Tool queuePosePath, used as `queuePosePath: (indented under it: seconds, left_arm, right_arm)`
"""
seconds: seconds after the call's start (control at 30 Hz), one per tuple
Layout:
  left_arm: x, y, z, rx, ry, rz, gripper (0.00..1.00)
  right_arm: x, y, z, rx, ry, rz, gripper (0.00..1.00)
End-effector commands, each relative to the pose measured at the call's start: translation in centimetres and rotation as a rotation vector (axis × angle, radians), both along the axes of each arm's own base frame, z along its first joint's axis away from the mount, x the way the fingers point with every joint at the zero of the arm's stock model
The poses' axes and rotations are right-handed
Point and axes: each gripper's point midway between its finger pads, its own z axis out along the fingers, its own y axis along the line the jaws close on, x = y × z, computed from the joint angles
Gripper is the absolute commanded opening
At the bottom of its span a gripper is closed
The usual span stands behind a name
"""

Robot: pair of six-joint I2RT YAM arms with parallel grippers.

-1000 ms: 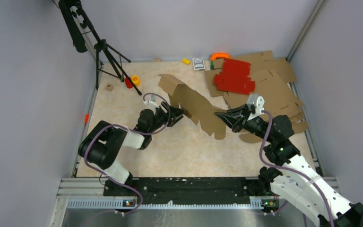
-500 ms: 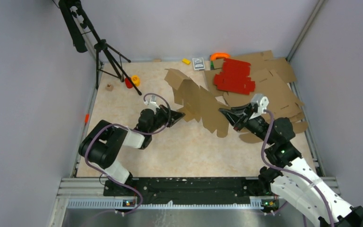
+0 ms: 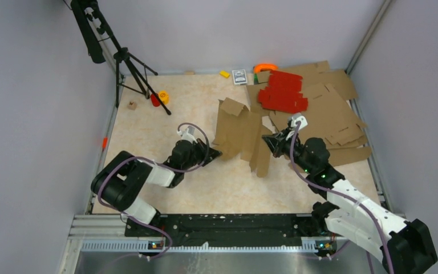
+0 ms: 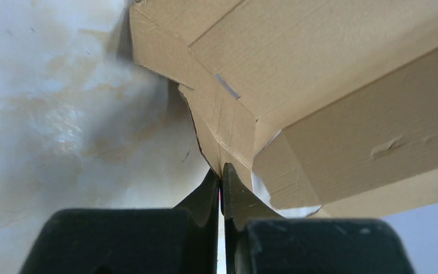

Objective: Fold the paper box

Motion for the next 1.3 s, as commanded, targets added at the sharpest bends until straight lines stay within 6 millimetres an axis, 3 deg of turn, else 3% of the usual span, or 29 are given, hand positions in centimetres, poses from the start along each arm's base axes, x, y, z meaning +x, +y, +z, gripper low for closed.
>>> queuePosePath:
  seconds: [0.0,0.13,0.27,0.43,0.7,0.9,1.0,1.13,1.27]
  left_arm:
    - [-0.9,-1.8,-0.7,0.094,-0.072,-0.07,0.0]
    - [-1.6,-2.6,-2.4,0.115,-0.047,-0.097,0.0]
    - [-1.8,-2.4,-3.9,0.148,-0.024,-0.104,0.0]
    - [-1.9,-2.4,-5.2,0.169,-0.006,-0.115,0.0]
    - [-2.5,-2.2,-6.7,0.237,-0.011,-0.133,0.0]
    - [-2.5,-1.8,-7.1,0.292,-0.03,-0.136,0.0]
    - [-2.4,-1.7,-6.9,0.304,-0.042,-0.134,0.0]
    - [-2.5,-1.5,-7.0,0.328,-0.046,-0.139,0.0]
    - [-2.6,-1.8,-7.2,0.332,-0.045,-0.152,0.0]
  right_arm:
    - [0.7,0.0,0.6,0.044,-0.01,-0.054,0.0]
    - [1.0,-0.3,0.1,0.029,0.016,-0.081,0.0]
    - [1.3,-1.0,0.9,-0.03,0.012,-0.111,0.0]
    - [1.2,0.3,1.6,-0.063,0.134,-0.052,0.0]
    - [2.7,0.4,4.1,0.161,0.307,-0.112,0.0]
    - [3.9,0.5,4.5,0.23,0.424,-0.089,0.0]
    - [4.7,-0.6,4.2,0.236,0.464,-0.131,0.0]
    - [5.9,-2.0,3.2,0.369,0.575,-0.191,0.0]
    - [6.9,-1.9,3.4,0.53,0.626,-0.184,0.0]
